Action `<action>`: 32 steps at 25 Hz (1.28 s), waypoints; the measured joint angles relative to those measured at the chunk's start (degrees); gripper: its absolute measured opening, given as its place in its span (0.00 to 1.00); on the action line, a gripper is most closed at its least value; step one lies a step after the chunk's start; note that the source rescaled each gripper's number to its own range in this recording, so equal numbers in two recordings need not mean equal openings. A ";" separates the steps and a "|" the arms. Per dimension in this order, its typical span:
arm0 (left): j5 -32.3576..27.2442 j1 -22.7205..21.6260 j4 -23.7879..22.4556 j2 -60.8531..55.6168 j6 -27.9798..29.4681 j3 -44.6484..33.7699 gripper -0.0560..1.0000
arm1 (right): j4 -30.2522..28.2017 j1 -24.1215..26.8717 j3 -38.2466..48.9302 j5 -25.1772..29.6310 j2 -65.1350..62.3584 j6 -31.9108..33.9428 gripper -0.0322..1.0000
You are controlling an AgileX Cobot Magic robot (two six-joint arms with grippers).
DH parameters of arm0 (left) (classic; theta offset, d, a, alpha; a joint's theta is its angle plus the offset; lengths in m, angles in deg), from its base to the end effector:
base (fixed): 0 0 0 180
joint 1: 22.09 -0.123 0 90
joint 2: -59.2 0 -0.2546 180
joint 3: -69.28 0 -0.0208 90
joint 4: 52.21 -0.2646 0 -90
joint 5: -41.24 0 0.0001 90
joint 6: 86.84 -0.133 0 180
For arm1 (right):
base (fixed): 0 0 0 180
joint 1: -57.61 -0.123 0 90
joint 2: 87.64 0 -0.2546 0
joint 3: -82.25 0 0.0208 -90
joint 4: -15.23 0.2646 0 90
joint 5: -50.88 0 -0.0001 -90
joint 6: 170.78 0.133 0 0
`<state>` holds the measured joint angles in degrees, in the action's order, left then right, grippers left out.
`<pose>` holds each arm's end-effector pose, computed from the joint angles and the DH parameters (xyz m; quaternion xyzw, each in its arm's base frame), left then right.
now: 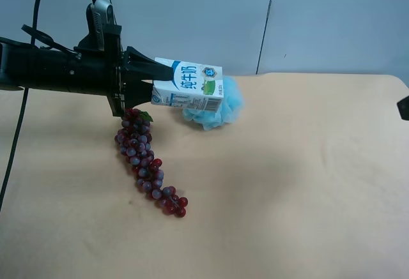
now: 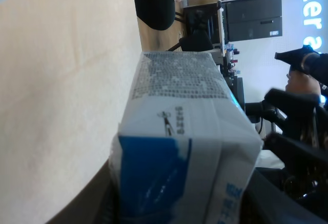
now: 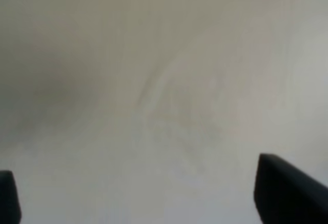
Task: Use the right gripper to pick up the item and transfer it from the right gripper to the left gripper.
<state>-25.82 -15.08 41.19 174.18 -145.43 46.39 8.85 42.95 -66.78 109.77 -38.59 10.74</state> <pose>0.3231 -0.1630 0.1380 0.0083 0.7913 -0.5985 0.1248 0.1748 0.0326 0.2820 -0.1171 0.9276 -0.0048 0.3546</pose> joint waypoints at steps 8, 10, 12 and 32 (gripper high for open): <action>0.00 0.00 -0.06 0.00 -0.01 0.00 0.06 | 0.05 0.00 9.79 1.45 -17.07 0.32 0.81; 0.00 0.00 -0.06 0.00 -0.01 0.00 0.06 | 0.66 0.00 11.63 2.29 -19.98 0.32 0.81; 0.00 0.00 -0.12 0.00 -0.01 0.00 0.06 | 1.11 0.00 13.14 3.22 -22.07 0.32 0.81; 0.00 0.00 -0.23 0.00 -0.70 0.00 0.06 | 2.31 0.00 16.41 2.70 -28.86 0.31 0.80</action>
<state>-25.82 -15.08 40.97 174.18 -146.13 46.39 11.16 42.95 -50.37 112.47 -67.46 11.05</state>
